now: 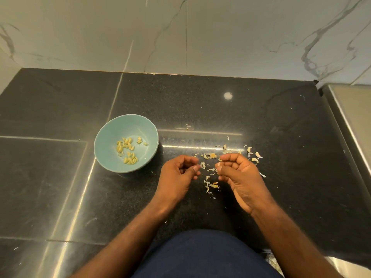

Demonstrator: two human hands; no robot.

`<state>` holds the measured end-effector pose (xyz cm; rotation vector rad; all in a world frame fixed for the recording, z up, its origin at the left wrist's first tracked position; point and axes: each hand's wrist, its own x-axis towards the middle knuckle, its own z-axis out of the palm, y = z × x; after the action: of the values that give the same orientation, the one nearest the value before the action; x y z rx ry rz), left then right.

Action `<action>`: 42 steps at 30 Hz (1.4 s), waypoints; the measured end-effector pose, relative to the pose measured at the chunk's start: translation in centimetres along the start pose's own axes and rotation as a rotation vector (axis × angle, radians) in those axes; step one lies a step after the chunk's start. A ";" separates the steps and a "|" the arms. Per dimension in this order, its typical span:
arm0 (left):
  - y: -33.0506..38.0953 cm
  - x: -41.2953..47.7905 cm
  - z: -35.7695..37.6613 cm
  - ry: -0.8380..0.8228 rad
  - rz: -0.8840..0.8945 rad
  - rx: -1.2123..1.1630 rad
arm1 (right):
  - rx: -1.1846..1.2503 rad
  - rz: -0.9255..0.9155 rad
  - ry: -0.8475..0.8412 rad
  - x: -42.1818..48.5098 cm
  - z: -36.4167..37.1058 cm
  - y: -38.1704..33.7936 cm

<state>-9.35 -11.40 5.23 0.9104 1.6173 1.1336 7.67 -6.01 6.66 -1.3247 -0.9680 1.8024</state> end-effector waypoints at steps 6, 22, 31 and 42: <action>-3.0 0.4 1.2 0.010 0.020 0.203 | -0.698 -0.027 0.064 1.3 -3.4 1.8; -4.5 0.7 1.8 0.074 0.182 0.330 | -1.157 0.100 -0.017 2.5 -1.4 0.6; -4.7 0.7 1.9 0.081 0.177 0.321 | -1.309 0.035 0.018 1.8 -0.5 0.4; -4.3 0.6 1.8 0.068 0.115 0.312 | -1.400 -0.004 0.016 2.0 -0.4 1.4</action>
<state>-8.09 -11.70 0.69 1.1890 1.8510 1.0139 7.39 -4.92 4.48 -2.0166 -2.3888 0.9358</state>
